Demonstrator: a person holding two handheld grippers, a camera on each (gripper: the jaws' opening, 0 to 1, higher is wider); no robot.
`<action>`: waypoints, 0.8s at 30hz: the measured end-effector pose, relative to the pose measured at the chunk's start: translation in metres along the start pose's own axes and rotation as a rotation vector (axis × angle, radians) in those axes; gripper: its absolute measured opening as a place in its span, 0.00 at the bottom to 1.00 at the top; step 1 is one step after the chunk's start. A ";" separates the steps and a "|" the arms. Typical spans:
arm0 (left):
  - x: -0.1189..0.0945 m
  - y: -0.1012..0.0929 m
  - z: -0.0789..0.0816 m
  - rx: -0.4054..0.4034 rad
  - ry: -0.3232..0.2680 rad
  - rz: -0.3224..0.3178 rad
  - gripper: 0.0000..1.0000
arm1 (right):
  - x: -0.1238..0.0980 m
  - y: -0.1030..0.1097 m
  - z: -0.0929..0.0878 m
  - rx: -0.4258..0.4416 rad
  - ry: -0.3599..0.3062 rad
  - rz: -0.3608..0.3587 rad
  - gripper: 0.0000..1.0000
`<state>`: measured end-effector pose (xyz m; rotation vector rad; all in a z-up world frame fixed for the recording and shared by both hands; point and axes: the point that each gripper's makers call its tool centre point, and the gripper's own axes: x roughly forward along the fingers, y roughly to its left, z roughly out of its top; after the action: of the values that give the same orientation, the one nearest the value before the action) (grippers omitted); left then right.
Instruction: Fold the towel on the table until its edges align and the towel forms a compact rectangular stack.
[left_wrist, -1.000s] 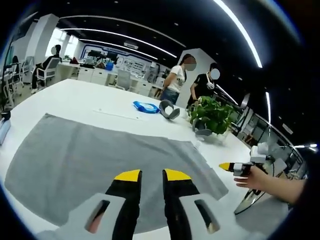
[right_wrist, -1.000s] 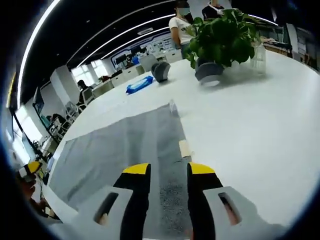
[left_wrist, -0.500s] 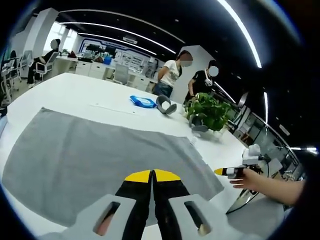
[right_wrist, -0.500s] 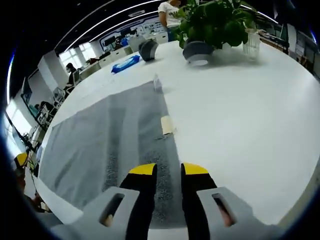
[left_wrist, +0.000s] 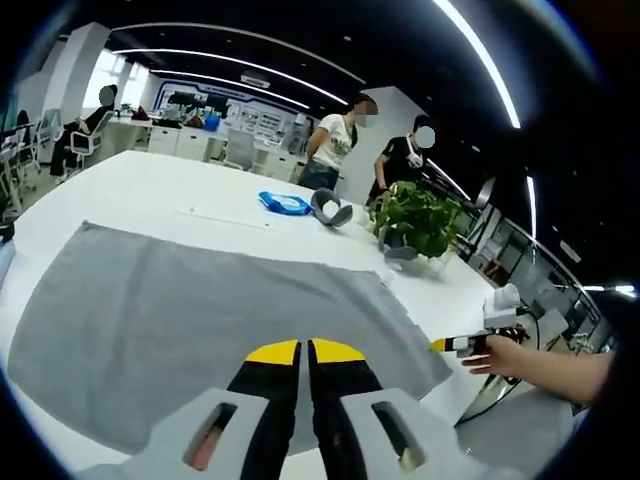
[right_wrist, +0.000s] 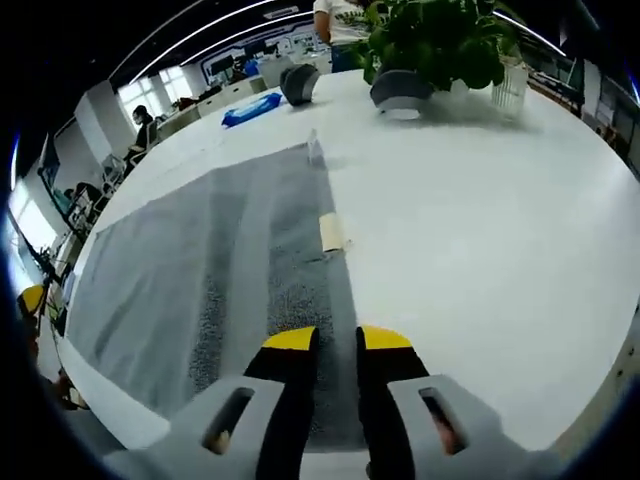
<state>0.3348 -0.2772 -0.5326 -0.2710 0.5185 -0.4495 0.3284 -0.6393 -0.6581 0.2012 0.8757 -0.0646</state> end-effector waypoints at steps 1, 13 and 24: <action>0.000 0.000 0.000 0.001 0.000 0.000 0.04 | 0.000 -0.002 0.000 -0.008 0.002 -0.009 0.08; 0.000 -0.001 0.001 0.001 -0.004 -0.005 0.05 | -0.009 -0.007 0.008 0.043 -0.011 -0.016 0.00; 0.000 -0.001 0.001 -0.001 -0.004 -0.008 0.06 | -0.011 0.004 0.009 0.123 -0.025 0.038 0.00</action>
<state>0.3349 -0.2783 -0.5313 -0.2754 0.5141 -0.4565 0.3287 -0.6375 -0.6440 0.3307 0.8435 -0.0856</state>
